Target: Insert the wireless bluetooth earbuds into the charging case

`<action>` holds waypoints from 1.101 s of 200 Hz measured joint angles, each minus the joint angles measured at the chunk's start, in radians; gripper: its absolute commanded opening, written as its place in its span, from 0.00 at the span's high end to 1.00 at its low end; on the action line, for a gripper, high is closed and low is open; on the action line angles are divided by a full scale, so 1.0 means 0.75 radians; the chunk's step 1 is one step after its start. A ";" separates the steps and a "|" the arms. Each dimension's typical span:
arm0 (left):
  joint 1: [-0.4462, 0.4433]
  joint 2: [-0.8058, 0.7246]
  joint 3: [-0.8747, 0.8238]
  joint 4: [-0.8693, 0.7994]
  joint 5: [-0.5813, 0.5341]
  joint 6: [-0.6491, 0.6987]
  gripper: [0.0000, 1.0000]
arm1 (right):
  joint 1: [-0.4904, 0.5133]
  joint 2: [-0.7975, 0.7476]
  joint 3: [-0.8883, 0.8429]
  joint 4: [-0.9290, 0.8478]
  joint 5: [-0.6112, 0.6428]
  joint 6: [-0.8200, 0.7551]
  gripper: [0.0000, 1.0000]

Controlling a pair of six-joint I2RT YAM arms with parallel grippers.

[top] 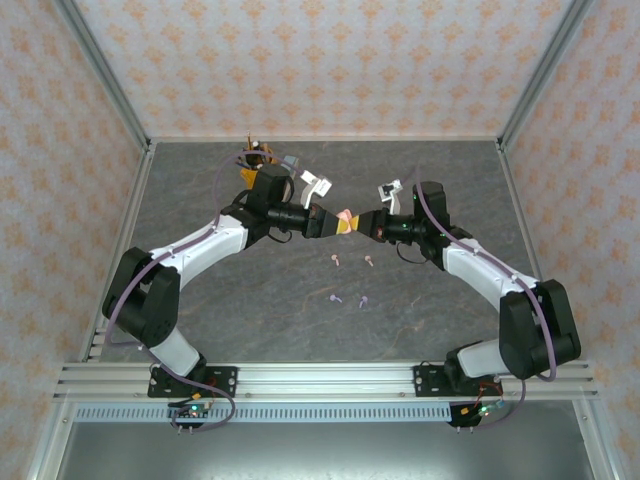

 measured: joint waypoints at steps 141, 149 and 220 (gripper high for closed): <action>0.054 0.023 0.121 -0.155 -0.125 0.074 0.05 | -0.002 0.009 0.180 -0.361 0.288 -0.221 1.00; 0.074 0.023 0.168 -0.209 -0.125 0.093 0.04 | -0.002 0.026 0.218 -0.407 0.308 -0.259 1.00; 0.161 0.202 0.840 -0.893 -0.077 0.466 0.14 | 0.030 0.244 0.564 -0.780 0.487 -0.695 1.00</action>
